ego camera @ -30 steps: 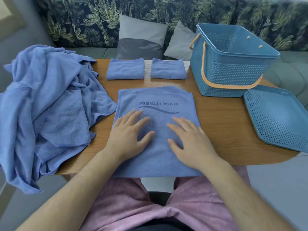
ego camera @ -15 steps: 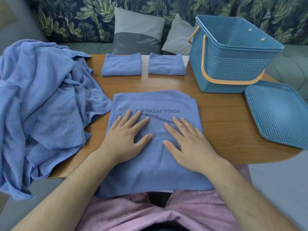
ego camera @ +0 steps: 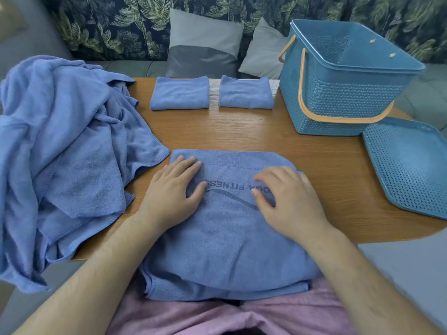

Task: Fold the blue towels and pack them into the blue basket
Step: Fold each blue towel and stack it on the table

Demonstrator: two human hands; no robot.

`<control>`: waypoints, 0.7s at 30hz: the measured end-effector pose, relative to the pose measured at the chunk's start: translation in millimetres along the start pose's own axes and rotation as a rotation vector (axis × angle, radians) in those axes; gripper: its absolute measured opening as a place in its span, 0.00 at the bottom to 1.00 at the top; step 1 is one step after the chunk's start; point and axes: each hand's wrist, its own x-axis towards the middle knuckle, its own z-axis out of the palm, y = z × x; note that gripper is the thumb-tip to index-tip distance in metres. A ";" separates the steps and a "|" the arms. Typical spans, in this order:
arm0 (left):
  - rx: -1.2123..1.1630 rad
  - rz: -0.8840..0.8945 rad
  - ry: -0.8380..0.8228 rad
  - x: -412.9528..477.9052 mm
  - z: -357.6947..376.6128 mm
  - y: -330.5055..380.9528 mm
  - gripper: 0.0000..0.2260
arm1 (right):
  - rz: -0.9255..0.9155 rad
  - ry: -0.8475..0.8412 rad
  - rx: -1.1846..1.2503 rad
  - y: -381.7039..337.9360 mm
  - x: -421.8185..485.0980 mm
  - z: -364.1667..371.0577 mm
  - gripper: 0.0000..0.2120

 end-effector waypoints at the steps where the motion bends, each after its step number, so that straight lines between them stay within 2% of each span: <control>1: -0.008 0.009 0.001 0.7 -0.5 -0.5 0.26 | 0.020 -0.025 -0.032 8.4 1.0 3.1 0.17; 2: -0.003 0.017 0.016 0.7 -2.0 0.0 0.25 | 0.054 -0.057 -0.057 17.0 1.0 5.6 0.21; 4: 0.021 0.022 0.041 -0.3 -4.7 1.8 0.24 | 0.120 -0.083 -0.094 29.6 1.0 5.9 0.23; 8: 0.078 -0.047 0.118 -0.4 -5.0 -0.8 0.19 | 0.194 -0.080 -0.145 44.2 2.3 0.2 0.13; 14: 0.037 -0.059 0.197 0.6 -3.6 -7.2 0.14 | 0.093 -0.005 -0.048 42.6 -0.3 -2.1 0.05; 19: 0.005 -0.060 0.198 1.0 -2.8 -8.1 0.14 | 0.067 0.105 0.076 40.7 1.4 -4.8 0.09; 21: -0.022 -0.053 0.210 1.3 -3.1 -8.7 0.11 | 0.047 0.140 0.076 40.7 2.0 -4.5 0.12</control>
